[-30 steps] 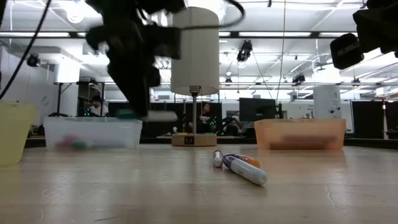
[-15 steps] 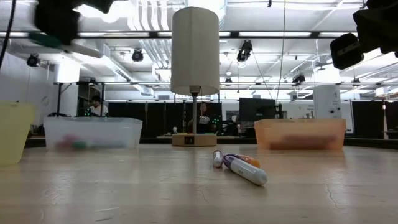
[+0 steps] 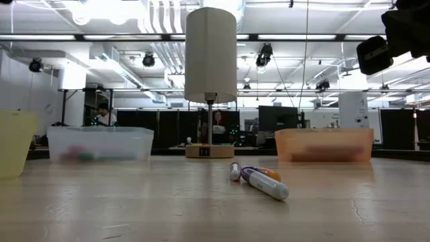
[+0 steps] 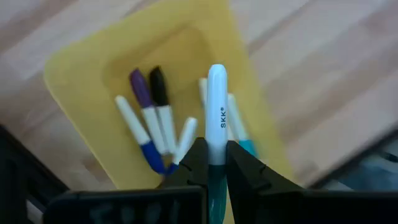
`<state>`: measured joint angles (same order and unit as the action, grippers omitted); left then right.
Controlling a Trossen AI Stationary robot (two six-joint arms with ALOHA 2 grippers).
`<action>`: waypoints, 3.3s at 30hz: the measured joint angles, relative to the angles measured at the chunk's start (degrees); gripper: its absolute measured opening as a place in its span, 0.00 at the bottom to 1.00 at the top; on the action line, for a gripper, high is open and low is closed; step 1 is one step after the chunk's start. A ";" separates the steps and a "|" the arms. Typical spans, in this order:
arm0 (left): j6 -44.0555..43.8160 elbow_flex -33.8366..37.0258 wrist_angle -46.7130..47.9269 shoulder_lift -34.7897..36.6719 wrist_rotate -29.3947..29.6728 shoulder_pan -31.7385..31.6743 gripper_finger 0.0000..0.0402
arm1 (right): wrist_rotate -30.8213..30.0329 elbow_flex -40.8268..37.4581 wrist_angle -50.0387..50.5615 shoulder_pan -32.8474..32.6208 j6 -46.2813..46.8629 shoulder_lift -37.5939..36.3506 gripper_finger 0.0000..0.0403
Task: Pick & Place Markers
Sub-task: Put the small green highlighter pen into the yellow bin, then put the small red highlighter pen into the yellow bin
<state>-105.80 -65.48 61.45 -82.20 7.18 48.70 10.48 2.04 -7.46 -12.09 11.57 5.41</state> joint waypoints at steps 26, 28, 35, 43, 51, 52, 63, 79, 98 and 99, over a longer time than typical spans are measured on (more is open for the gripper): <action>5.38 9.80 -6.20 -5.69 0.58 0.42 0.16 | 0.00 0.00 -0.01 -0.01 0.00 0.00 0.02; 5.42 9.80 -7.20 -5.59 0.83 0.42 0.16 | 0.00 0.01 0.00 -0.01 0.00 0.00 0.02; 4.79 7.54 -7.35 -4.57 0.26 0.51 0.17 | 0.00 -0.01 0.00 -0.01 0.00 0.00 0.02; 7.29 -0.22 -12.82 -0.82 9.79 -1.22 0.17 | 0.00 0.01 0.00 -0.01 0.00 0.00 0.02; 21.00 -3.53 -34.78 -0.28 35.22 -5.00 0.17 | 0.00 0.01 0.00 0.01 0.00 -0.02 0.02; 23.84 -3.19 -39.74 -0.35 36.56 -5.60 0.17 | 0.00 -0.01 0.00 -0.01 0.00 -0.02 0.02; 31.99 -0.73 -60.84 -0.61 34.12 -16.16 0.17 | 0.00 -0.01 -0.02 -0.01 0.00 -0.02 0.02; 21.16 -0.88 -57.87 -13.32 17.83 -30.61 0.33 | 0.00 0.00 -0.01 0.01 0.00 -0.02 0.02; 24.72 -24.57 -18.49 -29.52 8.79 -32.14 0.34 | 0.00 -0.01 0.00 0.01 0.00 -0.02 0.02; 25.35 -24.83 -18.82 -30.10 8.84 -32.40 0.34 | 0.00 0.00 0.00 0.01 0.00 -0.02 0.02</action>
<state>-80.44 -90.31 42.64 -112.30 16.02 16.30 10.48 2.03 -7.46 -12.08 11.57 5.39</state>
